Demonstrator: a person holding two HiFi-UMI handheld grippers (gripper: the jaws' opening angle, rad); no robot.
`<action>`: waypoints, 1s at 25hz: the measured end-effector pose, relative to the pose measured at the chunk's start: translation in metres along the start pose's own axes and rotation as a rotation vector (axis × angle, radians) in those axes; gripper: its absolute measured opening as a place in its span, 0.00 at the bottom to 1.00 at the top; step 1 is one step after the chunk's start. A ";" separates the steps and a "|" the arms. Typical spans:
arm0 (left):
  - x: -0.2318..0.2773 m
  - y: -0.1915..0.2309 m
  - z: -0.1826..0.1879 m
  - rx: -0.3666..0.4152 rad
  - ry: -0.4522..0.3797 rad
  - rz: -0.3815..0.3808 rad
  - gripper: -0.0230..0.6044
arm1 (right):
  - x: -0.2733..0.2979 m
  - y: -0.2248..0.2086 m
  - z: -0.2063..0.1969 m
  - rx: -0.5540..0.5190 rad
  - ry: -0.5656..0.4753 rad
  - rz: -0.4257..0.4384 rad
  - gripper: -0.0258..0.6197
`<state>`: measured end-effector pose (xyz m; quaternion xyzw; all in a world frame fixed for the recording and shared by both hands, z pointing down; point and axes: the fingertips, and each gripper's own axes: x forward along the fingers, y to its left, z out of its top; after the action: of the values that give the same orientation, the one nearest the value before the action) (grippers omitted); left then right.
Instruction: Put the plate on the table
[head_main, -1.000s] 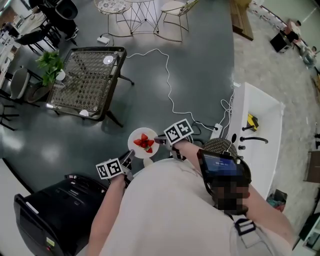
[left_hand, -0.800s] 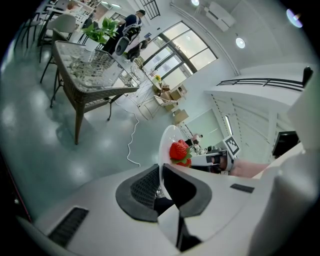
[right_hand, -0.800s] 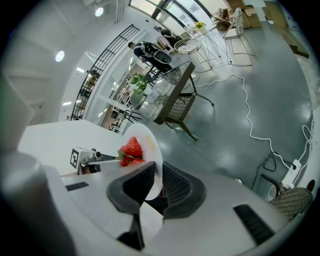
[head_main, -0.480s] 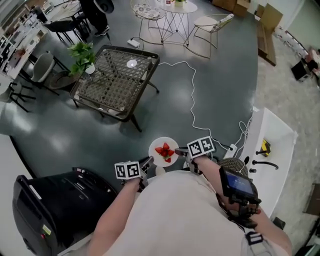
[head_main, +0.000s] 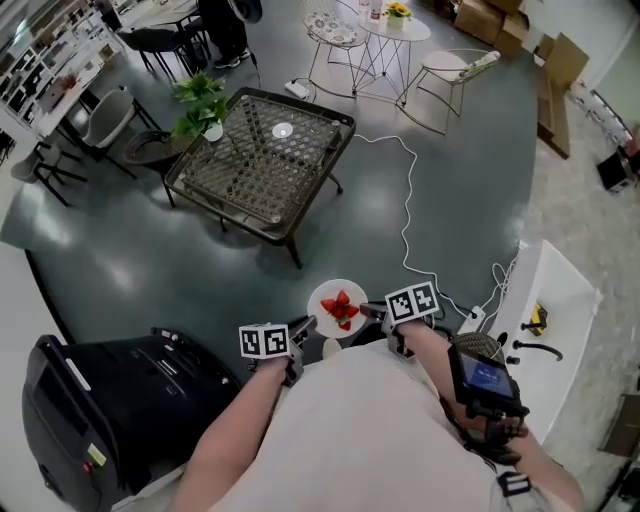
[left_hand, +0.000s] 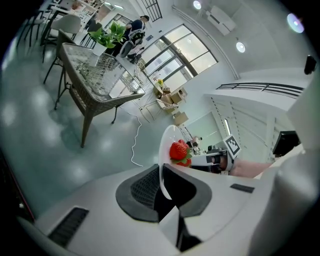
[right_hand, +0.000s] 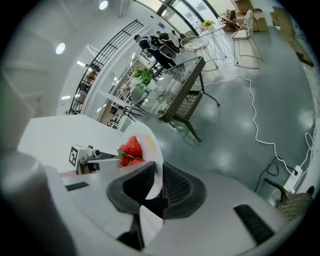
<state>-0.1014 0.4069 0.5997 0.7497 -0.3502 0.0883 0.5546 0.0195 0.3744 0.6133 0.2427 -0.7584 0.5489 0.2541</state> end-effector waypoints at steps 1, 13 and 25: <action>-0.001 0.001 0.001 -0.006 -0.003 -0.002 0.06 | 0.001 0.002 0.003 -0.005 0.004 -0.001 0.11; 0.008 0.028 0.052 -0.062 -0.043 0.061 0.06 | 0.032 -0.006 0.058 -0.019 0.036 0.042 0.11; 0.095 0.001 0.148 0.020 0.028 0.080 0.06 | -0.002 -0.075 0.154 0.059 -0.046 0.090 0.11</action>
<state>-0.0693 0.2341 0.5950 0.7394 -0.3712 0.1243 0.5478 0.0509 0.2061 0.6240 0.2283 -0.7577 0.5761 0.2045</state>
